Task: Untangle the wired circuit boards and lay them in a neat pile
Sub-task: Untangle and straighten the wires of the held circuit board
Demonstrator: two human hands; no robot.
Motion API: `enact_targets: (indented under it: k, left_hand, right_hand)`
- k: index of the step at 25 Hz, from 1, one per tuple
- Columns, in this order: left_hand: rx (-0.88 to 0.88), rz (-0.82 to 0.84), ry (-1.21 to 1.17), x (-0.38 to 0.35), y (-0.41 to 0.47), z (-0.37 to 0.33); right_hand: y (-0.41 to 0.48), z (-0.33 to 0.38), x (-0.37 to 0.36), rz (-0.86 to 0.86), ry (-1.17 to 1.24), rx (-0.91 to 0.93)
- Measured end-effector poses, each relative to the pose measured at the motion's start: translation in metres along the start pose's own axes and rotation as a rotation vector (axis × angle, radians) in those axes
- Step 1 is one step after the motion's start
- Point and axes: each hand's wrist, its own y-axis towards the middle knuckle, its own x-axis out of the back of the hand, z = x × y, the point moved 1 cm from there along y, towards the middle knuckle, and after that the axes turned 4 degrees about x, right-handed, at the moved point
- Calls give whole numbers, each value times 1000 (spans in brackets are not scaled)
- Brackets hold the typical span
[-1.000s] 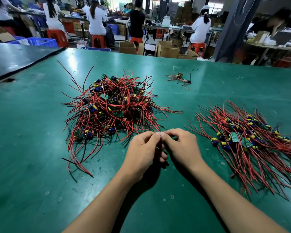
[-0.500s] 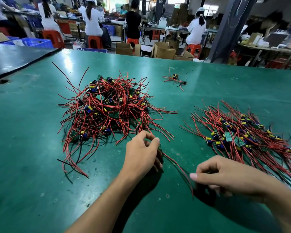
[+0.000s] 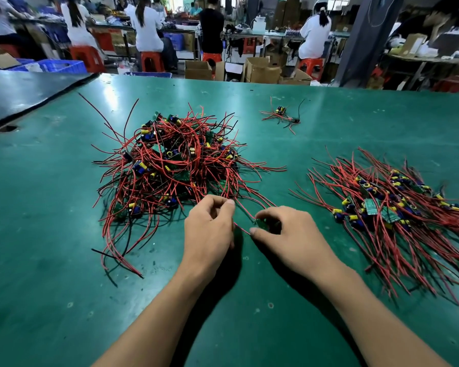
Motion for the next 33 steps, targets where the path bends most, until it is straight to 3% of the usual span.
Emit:
enact_targets:
  k: [2,4,6,9,13,18,21,25,30,33]
  left_hand:
    - [-19,20,68,-2,0,0]
    - [-54,46,115,-5,-5,-4]
    - [-66,144,64,-9,-11,-9]
    - [-2,384,-143,-12,-18,-17]
    - [3,405,-198,-11,-22,-18]
    - [-28,366,-162,-9,-17,-15]
    - [63,407,-169,-10,-19,-14]
    - [88,561,-104,-14,-25,-13]
    - [273,582,-286,-15,-25,-15]
    - [341,558,-340,-15,-24,-16]
  right_hand:
    - [1,-8,5,-69,487,-159]
    - [1,-3,12,16,1135,-312]
    - [0,4,19,140,1396,-320]
    - [-7,16,13,299,1270,-237]
    - [-10,15,10,309,1078,-156]
    - [-4,5,12,62,663,-64]
    - [-3,3,10,-12,701,-71]
    - [-8,5,9,196,1055,-162]
    - [-3,1,6,74,1230,-240]
    - [-1,-6,5,-47,986,-160]
